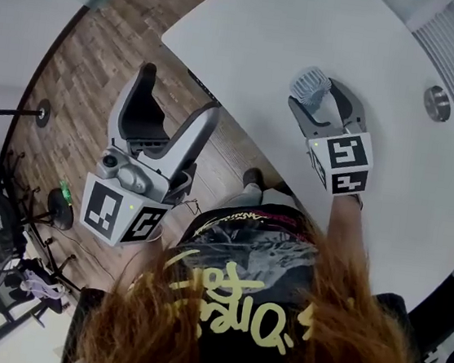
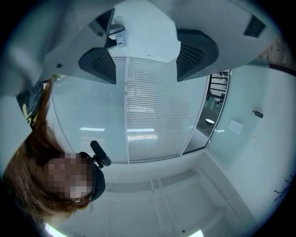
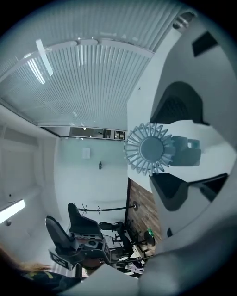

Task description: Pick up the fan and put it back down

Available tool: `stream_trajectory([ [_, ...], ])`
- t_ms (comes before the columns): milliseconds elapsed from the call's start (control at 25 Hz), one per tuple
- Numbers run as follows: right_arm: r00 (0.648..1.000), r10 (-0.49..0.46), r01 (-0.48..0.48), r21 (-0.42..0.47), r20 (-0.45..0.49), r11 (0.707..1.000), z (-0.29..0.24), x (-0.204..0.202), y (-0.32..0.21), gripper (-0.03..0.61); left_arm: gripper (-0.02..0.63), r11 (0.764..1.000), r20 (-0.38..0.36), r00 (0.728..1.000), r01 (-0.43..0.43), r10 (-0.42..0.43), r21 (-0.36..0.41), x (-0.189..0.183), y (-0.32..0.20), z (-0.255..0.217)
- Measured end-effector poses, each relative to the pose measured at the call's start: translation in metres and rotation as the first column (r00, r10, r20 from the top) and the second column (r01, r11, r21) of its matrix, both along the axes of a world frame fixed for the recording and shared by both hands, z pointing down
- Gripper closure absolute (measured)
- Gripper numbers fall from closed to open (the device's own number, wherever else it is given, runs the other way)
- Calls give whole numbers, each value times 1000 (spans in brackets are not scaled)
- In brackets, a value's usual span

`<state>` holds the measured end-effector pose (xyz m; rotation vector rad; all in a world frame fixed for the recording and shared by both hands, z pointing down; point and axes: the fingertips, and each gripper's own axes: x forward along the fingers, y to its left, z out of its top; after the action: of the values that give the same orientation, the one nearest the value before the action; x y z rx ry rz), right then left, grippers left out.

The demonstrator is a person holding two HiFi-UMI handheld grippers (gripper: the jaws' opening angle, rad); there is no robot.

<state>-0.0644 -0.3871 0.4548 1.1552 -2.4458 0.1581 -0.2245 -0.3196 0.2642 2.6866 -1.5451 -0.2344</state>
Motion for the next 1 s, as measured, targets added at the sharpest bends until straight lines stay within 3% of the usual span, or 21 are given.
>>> stream_trajectory([
  [160, 998, 11, -17, 101, 59, 995, -32, -6, -13, 244, 207, 1000, 11, 1000, -5, 5, 9, 0, -7, 2],
  [360, 986, 29, -69, 247, 162, 967, -84, 1, -10, 245, 210, 999, -15, 1000, -15, 16, 30, 0, -3, -4],
  [640, 967, -1, -105, 399, 256, 911, -147, -3, 4, 245, 212, 997, -3, 1000, 5, -5, 75, -14, 4, -12],
  [1000, 958, -7, -156, 541, 287, 826, -210, 24, 39, 245, 218, 991, 16, 1000, 10, -12, 136, -7, 20, -31],
])
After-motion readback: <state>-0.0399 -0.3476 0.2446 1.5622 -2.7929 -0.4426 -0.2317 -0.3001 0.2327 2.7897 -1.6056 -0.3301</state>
